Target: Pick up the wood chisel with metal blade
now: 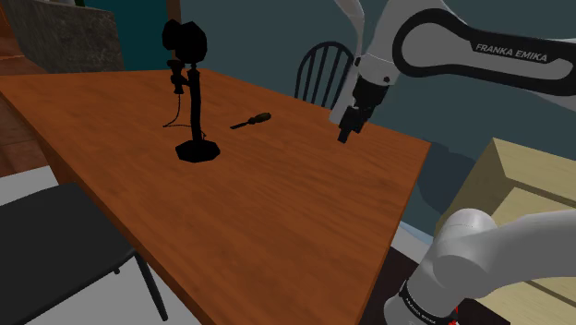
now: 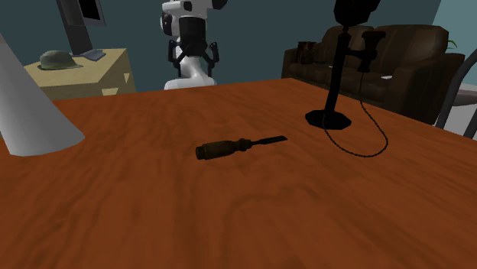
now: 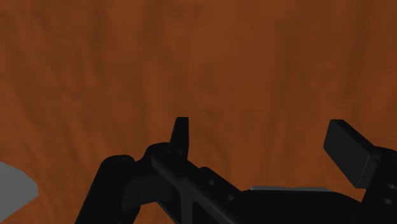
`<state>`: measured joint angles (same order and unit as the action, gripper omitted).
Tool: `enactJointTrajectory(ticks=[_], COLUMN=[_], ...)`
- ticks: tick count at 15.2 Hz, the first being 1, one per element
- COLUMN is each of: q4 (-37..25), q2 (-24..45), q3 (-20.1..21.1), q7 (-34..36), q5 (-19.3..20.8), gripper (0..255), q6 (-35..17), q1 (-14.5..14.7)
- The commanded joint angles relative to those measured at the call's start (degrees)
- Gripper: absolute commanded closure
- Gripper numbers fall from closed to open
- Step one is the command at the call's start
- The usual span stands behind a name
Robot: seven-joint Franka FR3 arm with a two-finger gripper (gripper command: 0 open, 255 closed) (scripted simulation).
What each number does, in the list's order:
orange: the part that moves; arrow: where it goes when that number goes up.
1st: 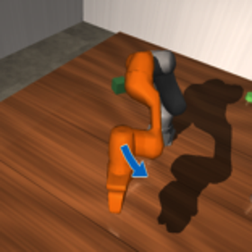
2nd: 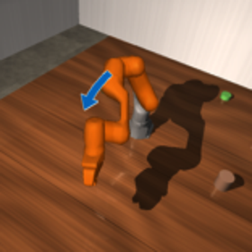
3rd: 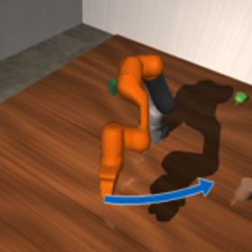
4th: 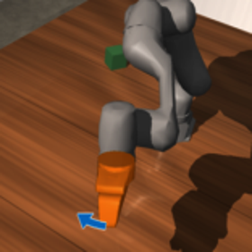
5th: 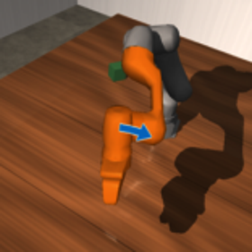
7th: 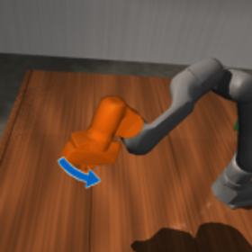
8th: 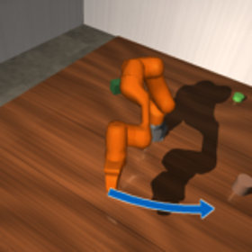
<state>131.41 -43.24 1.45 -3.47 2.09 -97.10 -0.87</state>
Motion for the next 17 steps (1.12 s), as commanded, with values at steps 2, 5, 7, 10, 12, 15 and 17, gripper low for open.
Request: enactJointTrajectory(ticks=[2,5,7,10,12,15,17], q4=[-0.9,-4.2,-7.1,-12.4,-16.4,-23.4,-28.5], q2=[1.7,7.2,11.3,17.9,22.6,30.1,35.4], q3=[1.5,5.9,8.5,12.2,14.4,17.2,18.7], q7=[3.3,13.1,19.5,29.3,35.7,45.4,51.8], q5=[-0.6,-2.0,-2.4,-2.1,-1.3,0.7,2.5], gripper=[0,0,0,0,0,0,0], q6=[-0.7,-2.7,-3.7,-4.7,-5.0,-4.7,-4.0], q1=[-0.5,-2.3,-3.5,-5.5,-6.8,-8.3,-8.9])
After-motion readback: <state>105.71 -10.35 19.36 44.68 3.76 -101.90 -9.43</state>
